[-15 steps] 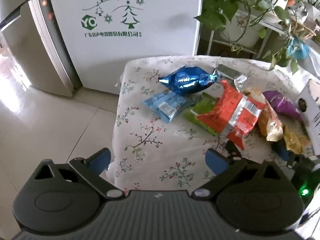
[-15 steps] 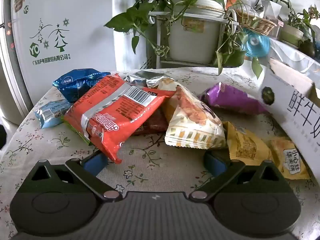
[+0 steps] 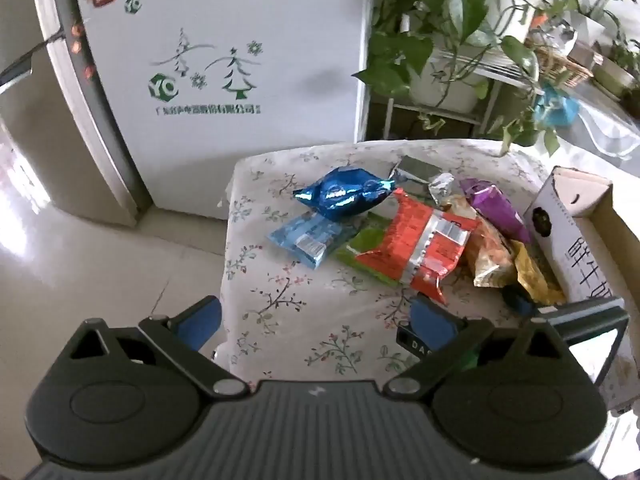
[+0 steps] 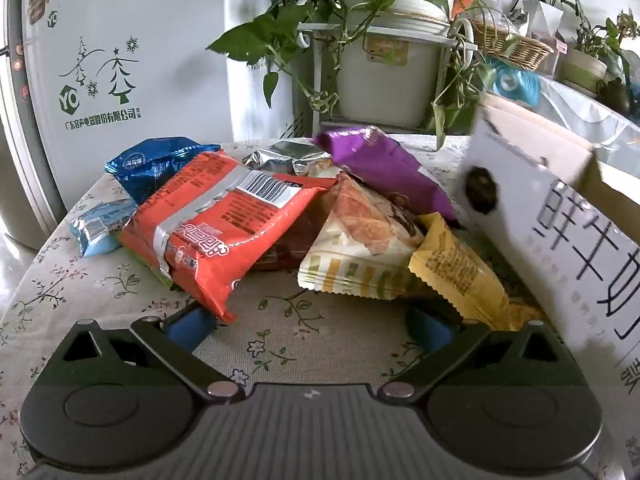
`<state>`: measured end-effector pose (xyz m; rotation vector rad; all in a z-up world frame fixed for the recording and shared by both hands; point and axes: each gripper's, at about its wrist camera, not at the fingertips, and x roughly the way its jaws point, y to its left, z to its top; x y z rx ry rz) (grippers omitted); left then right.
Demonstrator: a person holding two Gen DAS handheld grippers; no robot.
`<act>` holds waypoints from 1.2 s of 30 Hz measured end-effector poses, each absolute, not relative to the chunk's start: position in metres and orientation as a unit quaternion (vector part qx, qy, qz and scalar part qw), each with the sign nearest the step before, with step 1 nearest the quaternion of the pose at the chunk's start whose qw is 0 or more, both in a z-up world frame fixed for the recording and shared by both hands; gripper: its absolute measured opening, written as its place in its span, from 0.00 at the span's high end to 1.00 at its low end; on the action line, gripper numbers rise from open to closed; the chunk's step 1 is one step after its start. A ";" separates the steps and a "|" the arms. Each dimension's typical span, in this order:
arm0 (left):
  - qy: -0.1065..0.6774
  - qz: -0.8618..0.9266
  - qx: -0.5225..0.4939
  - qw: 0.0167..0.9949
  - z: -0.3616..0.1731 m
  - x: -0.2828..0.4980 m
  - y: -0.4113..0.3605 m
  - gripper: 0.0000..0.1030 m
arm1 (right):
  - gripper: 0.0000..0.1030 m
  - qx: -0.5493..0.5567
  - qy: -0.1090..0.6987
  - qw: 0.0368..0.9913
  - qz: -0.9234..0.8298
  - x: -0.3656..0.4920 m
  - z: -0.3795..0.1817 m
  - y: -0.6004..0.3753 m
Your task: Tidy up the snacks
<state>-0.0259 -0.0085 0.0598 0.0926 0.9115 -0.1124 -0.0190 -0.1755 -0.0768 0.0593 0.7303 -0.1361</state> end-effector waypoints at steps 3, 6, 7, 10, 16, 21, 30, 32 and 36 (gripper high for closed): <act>0.436 -0.054 0.060 0.896 0.056 -0.027 -0.008 0.02 | 0.00 0.029 0.357 0.931 -0.067 -0.020 -0.077 -0.175; 0.446 -0.057 0.061 0.891 0.053 -0.025 -0.003 0.02 | 0.00 0.029 0.357 0.931 -0.067 -0.020 -0.077 -0.176; 0.450 -0.057 0.062 0.889 0.050 -0.026 0.000 0.02 | 0.00 0.030 0.357 0.931 -0.067 -0.020 -0.077 -0.176; 0.456 -0.046 0.058 0.887 0.043 -0.027 0.006 0.03 | 0.00 0.030 0.357 0.931 -0.067 -0.020 -0.077 -0.176; 0.466 -0.048 0.033 0.883 0.036 -0.026 0.006 0.03 | 0.00 0.030 0.357 0.931 -0.067 -0.020 -0.077 -0.175; 0.474 -0.049 0.028 0.879 0.033 -0.022 0.002 0.03 | 0.00 0.030 0.357 0.931 -0.067 -0.020 -0.077 -0.176; 0.463 -0.053 0.028 0.884 0.038 -0.025 -0.003 0.03 | 0.00 0.029 0.357 0.931 -0.067 -0.020 -0.077 -0.175; 0.461 -0.054 0.023 0.885 0.039 -0.025 -0.002 0.03 | 0.00 0.030 0.357 0.931 -0.067 -0.020 -0.077 -0.176; 0.459 -0.055 0.023 0.886 0.038 -0.026 -0.002 0.03 | 0.00 0.030 0.357 0.931 -0.067 -0.020 -0.077 -0.175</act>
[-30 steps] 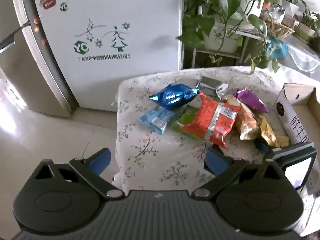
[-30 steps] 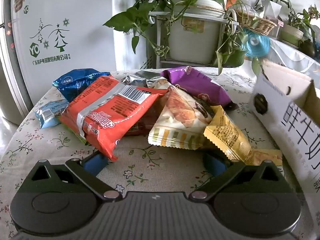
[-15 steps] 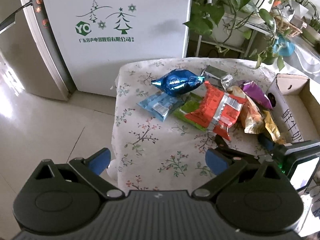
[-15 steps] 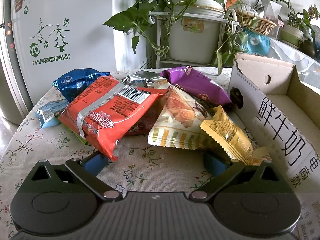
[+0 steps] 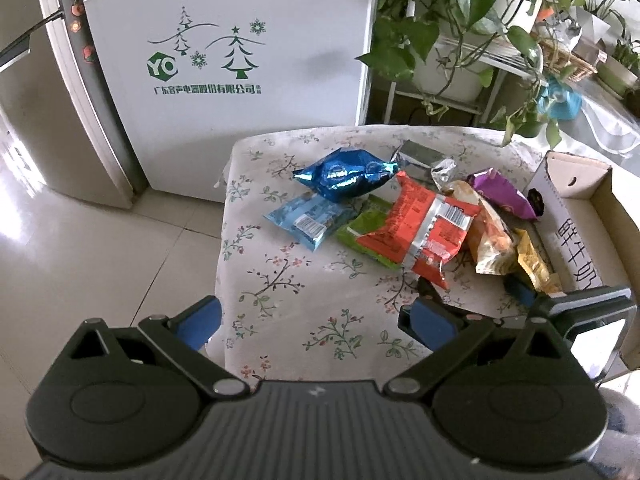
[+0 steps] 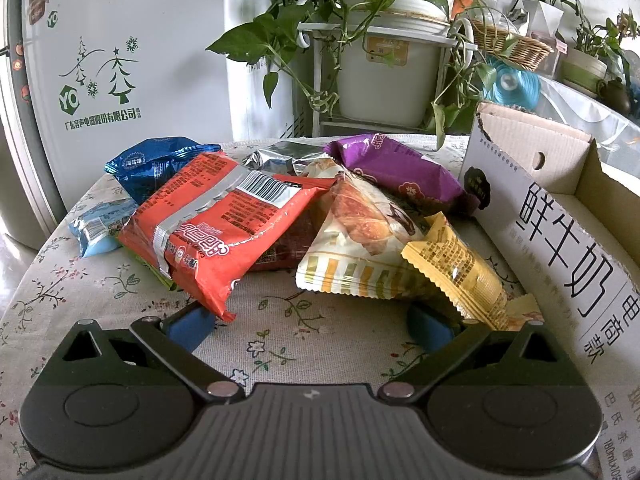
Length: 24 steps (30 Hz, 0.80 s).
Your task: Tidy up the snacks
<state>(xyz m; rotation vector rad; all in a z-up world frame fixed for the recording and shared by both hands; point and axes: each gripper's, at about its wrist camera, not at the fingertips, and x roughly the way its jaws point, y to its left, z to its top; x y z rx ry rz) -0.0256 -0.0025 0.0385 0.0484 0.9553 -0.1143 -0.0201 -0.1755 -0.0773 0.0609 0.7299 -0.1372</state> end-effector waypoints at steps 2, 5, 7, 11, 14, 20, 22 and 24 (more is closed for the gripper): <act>0.460 -0.056 0.023 0.886 0.037 -0.026 -0.002 0.03 | 0.00 0.030 0.357 0.931 -0.067 -0.020 -0.077 -0.175; 0.462 -0.056 0.023 0.885 0.036 -0.026 -0.001 0.03 | 0.00 0.030 0.357 0.931 -0.067 -0.020 -0.077 -0.175; 0.462 -0.057 0.022 0.885 0.035 -0.027 0.000 0.03 | 0.00 0.030 0.356 0.931 -0.067 -0.020 -0.077 -0.176; 0.465 -0.059 0.024 0.883 0.033 -0.027 0.000 0.03 | 0.00 0.030 0.357 0.931 -0.067 -0.020 -0.077 -0.176; 0.468 -0.059 0.028 0.881 0.030 -0.027 -0.002 0.03 | 0.00 0.030 0.357 0.931 -0.067 -0.020 -0.077 -0.176; 0.467 -0.057 0.037 0.882 0.029 -0.026 -0.004 0.03 | 0.00 0.027 0.384 0.922 -0.050 -0.019 -0.072 -0.177; 0.462 -0.051 0.042 0.884 0.030 -0.026 -0.004 0.03 | 0.00 0.024 0.408 0.912 -0.042 -0.015 -0.069 -0.176; 0.459 -0.047 0.044 0.886 0.032 -0.026 -0.004 0.03 | 0.00 0.029 0.439 0.897 -0.050 -0.008 -0.064 -0.174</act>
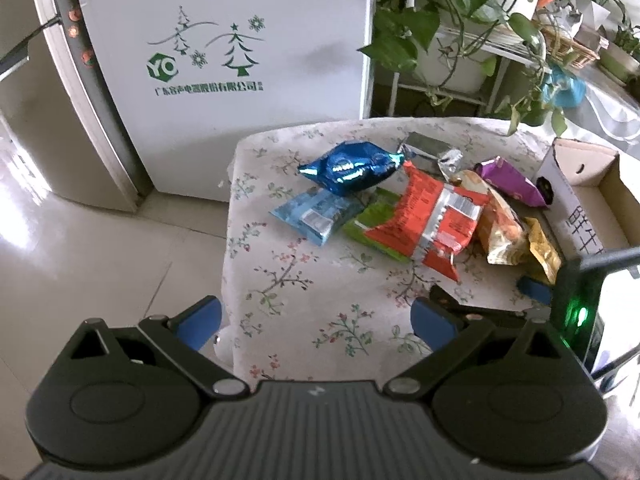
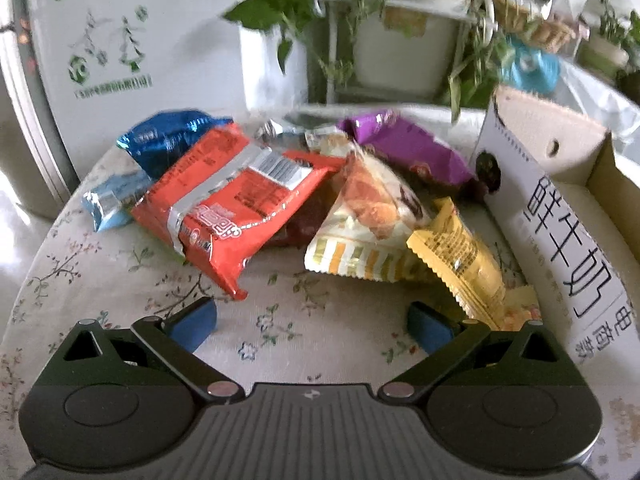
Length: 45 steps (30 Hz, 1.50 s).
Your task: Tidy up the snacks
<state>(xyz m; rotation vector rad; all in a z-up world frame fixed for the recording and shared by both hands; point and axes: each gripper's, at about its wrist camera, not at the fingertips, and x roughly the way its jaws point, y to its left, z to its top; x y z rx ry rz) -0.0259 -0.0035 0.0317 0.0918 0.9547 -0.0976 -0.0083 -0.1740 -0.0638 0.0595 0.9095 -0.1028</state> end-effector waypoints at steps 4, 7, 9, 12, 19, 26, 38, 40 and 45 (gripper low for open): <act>0.455 -0.033 0.045 0.889 0.034 -0.024 0.000 0.03 | 0.00 0.036 0.492 0.867 -0.067 0.001 -0.055 -0.171; 0.453 -0.017 0.044 0.890 0.035 -0.022 0.003 0.03 | 0.00 0.001 0.489 0.865 -0.116 0.003 -0.045 -0.166; 0.452 -0.012 0.039 0.891 0.036 -0.020 0.005 0.03 | 0.00 -0.026 0.484 0.867 -0.121 0.006 -0.034 -0.164; 0.450 -0.006 0.031 0.893 0.038 -0.019 0.006 0.03 | 0.00 -0.034 0.459 0.878 -0.130 0.007 -0.014 -0.166; 0.442 -0.004 0.032 0.897 0.046 -0.006 0.001 0.03 | 0.00 -0.018 0.441 0.891 -0.104 0.001 0.027 -0.173; 0.447 -0.021 0.047 0.893 0.051 0.005 -0.002 0.03 | 0.00 0.025 0.461 0.886 -0.051 -0.004 0.041 -0.188; 0.475 -0.023 0.067 0.877 0.051 0.026 -0.014 0.02 | 0.00 0.109 0.474 0.873 -0.042 0.000 0.057 -0.203; 0.476 -0.019 0.065 0.877 0.050 0.031 -0.014 0.02 | 0.00 0.118 0.470 0.873 -0.053 0.001 0.058 -0.206; 0.489 -0.016 0.058 0.870 0.043 0.038 -0.015 0.02 | 0.00 0.130 0.466 0.870 -0.090 0.006 0.052 -0.212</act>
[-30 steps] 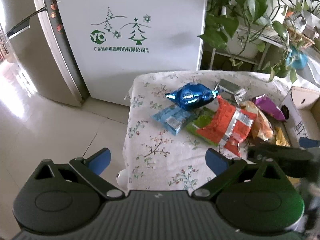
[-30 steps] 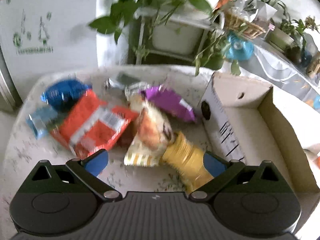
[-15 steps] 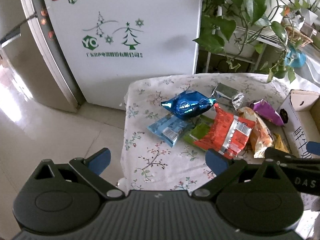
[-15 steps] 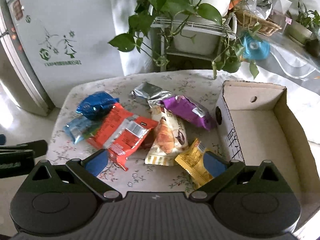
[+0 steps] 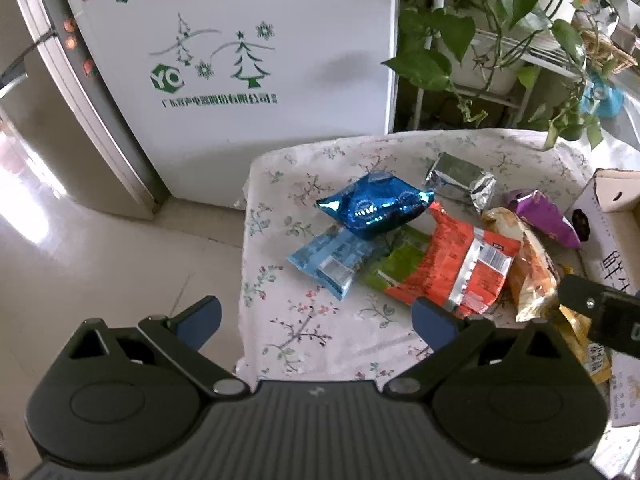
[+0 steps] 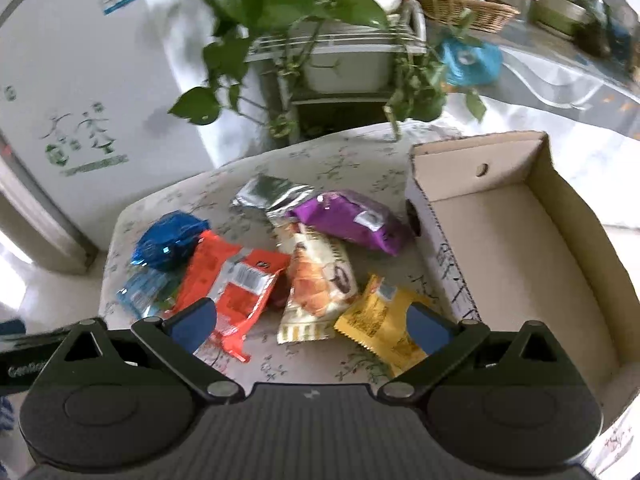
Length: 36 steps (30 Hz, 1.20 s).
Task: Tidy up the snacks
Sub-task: 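Move the right tool toward the yellow packet near the box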
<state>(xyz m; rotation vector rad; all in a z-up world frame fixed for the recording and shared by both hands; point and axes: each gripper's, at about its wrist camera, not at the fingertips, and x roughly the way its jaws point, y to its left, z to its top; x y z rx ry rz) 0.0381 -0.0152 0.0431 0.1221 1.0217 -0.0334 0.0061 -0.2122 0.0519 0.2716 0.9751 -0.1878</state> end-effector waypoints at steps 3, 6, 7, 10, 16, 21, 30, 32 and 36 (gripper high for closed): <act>0.491 -0.015 0.055 0.869 0.042 0.040 -0.016 0.02 | 0.00 0.136 0.471 0.866 -0.094 0.011 0.048 -0.211; 0.487 -0.003 0.057 0.872 0.040 0.042 -0.016 0.02 | 0.00 0.127 0.473 0.867 -0.088 0.013 0.047 -0.205; 0.488 0.003 0.055 0.871 0.038 0.044 -0.015 0.02 | 0.00 0.122 0.472 0.868 -0.090 0.014 0.047 -0.203; 0.485 0.004 0.053 0.873 0.037 0.044 -0.014 0.02 | 0.00 0.112 0.478 0.866 -0.099 0.016 0.043 -0.199; 0.492 0.007 0.051 0.869 0.032 0.045 -0.013 0.02 | 0.00 0.109 0.493 0.858 -0.095 0.019 0.037 -0.194; 0.492 0.010 0.057 0.869 0.030 0.044 -0.016 0.03 | 0.00 0.108 0.495 0.857 -0.097 0.020 0.035 -0.191; 0.490 0.010 0.057 0.870 0.028 0.043 -0.016 0.03 | 0.00 0.103 0.495 0.857 -0.098 0.020 0.035 -0.191; 0.490 0.010 0.057 0.870 0.028 0.043 -0.016 0.03 | 0.00 0.103 0.495 0.857 -0.097 0.020 0.035 -0.191; 0.491 0.010 0.059 0.869 0.028 0.043 -0.016 0.03 | 0.00 0.100 0.496 0.857 -0.098 0.019 0.034 -0.191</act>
